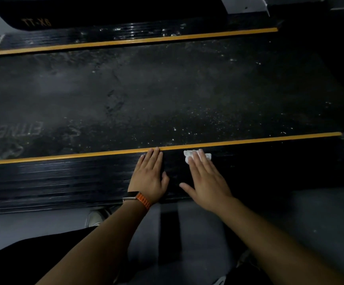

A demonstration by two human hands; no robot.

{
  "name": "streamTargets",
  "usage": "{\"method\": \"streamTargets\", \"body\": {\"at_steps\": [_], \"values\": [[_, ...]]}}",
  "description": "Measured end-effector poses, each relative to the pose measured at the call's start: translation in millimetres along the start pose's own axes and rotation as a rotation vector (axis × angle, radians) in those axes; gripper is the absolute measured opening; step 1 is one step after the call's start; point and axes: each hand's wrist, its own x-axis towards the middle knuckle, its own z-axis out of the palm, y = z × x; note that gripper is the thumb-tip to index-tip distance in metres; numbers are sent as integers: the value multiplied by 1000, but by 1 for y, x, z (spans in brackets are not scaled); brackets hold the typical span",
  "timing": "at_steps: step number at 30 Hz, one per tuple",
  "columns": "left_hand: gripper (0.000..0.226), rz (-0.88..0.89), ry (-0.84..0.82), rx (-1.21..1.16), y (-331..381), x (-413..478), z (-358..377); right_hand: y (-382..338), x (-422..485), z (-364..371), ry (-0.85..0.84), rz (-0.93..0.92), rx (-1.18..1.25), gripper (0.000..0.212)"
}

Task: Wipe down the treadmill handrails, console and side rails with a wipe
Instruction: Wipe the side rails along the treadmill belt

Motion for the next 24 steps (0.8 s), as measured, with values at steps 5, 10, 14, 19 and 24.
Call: {"method": "streamTargets", "body": {"at_steps": [5,10,14,19,24], "values": [[71,-5,-11,2,2,-1,-2,29,-10,-5,-15,118,24,98],[71,7,-1,16,0,-1,0,-8,17,-2,-16,43,121,101],[71,7,-4,18,0,-1,0,2,19,-5,-35,-21,76,97],[72,-3,-17,6,1,0,-2,44,-2,-13,-20,198,81,99],[72,0,-11,22,1,-1,-1,-5,19,-9,-25,152,146,105]]}}
